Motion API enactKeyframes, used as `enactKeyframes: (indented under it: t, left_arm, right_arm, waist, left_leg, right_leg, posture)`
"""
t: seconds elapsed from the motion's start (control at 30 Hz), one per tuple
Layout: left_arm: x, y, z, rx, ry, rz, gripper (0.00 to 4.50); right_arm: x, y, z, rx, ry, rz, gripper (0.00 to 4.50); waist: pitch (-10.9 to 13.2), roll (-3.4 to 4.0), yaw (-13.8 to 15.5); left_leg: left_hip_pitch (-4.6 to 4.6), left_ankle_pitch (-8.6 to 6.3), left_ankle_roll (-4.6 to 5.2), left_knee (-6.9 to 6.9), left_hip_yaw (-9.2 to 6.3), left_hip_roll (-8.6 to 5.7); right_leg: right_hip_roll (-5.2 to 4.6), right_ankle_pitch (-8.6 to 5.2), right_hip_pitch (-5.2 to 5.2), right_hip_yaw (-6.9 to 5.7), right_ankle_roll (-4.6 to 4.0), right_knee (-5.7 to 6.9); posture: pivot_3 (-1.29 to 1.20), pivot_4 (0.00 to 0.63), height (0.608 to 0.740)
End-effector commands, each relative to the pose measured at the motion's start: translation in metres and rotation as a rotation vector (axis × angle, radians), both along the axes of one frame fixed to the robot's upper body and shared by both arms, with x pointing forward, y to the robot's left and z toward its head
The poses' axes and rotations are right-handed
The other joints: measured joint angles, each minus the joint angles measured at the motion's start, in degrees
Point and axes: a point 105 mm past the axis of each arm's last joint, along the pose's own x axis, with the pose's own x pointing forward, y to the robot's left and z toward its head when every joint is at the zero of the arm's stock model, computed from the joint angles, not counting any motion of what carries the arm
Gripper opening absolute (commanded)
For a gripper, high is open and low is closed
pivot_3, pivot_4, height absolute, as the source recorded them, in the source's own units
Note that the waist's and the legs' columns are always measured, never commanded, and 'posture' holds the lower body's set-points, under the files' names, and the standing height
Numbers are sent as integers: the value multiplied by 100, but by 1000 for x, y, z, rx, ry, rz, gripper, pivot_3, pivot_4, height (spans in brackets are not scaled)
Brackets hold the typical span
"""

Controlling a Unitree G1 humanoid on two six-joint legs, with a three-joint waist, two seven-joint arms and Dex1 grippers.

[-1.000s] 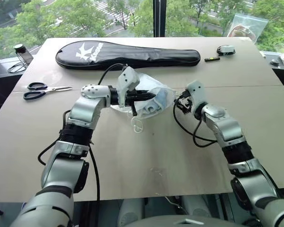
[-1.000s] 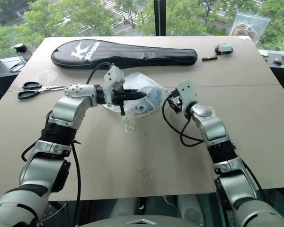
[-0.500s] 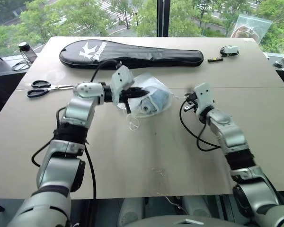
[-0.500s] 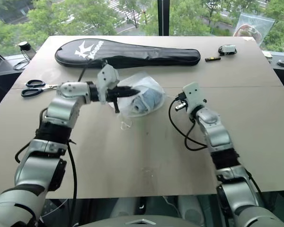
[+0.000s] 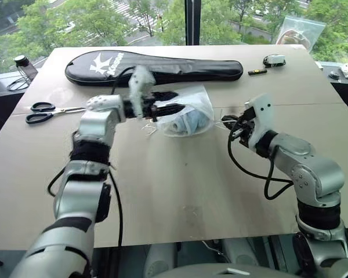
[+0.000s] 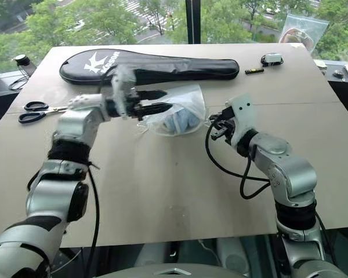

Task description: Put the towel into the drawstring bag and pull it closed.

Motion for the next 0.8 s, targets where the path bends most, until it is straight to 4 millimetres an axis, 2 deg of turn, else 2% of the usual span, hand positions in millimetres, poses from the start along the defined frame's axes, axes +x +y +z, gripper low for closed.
enactKeyframes:
  t: [0.03,0.1,0.17,0.27,0.47,0.53,0.63,0.7,0.8]
  left_arm:
    - [-18,35,5,-11,-13,115,3007]
    - [-30,50,-9,20,10,167,3007]
    - [-38,60,-34,80,46,236,3007]
    - [-38,61,-54,135,46,299,3007]
    - [-15,51,-67,174,-12,417,3007]
    - [-9,46,-62,114,0,416,3007]
    - [-8,44,-57,78,16,384,3007]
    - [-8,43,-58,110,10,352,3007]
    - [-7,37,-61,136,-1,318,3007]
  right_arm:
    - [-4,1,16,51,-39,-5,0]
    - [-3,0,16,65,-33,-12,0]
    - [2,-4,18,81,-33,-30,0]
    - [8,-9,20,87,-35,-53,0]
    - [16,-24,24,58,-58,-103,0]
    - [17,-29,25,50,-64,-121,0]
    - [18,-39,26,44,-70,-154,0]
    - [20,-50,26,33,-75,-185,0]
    - [22,-55,28,30,-81,-200,0]
  waist:
    - [0,0,-4]
    - [0,0,35]
    - [0,0,92]
    - [-1,1,171]
    - [-2,-1,302]
    - [-2,-2,265]
    - [-2,-1,205]
    - [-2,-1,175]
    - [-2,-1,145]
  left_leg:
    - [1,0,0,0,0,0]
    - [2,0,0,0,-2,2]
    - [2,0,0,1,2,2]
    - [4,0,0,1,4,4]
    - [0,0,0,7,-5,-14]
    - [1,0,0,7,-2,-17]
    - [1,0,0,4,1,-15]
    - [1,0,0,2,0,-14]
    - [2,0,0,2,2,-14]
  right_leg:
    - [-2,0,0,1,0,0]
    - [-6,0,0,2,0,2]
    - [-8,0,1,0,0,1]
    - [-17,0,3,-2,0,1]
    - [-17,1,7,-14,0,2]
    - [-17,1,7,-12,0,2]
    - [-15,1,5,-8,0,3]
    - [-14,1,4,-9,0,2]
    - [-15,1,5,-8,0,1]
  posture:
    - [0,150,740]
    - [0,150,740]
    - [0,150,740]
    - [0,150,740]
    - [0,150,740]
    - [0,150,740]
    - [0,150,740]
    - [0,150,740]
    - [0,150,740]
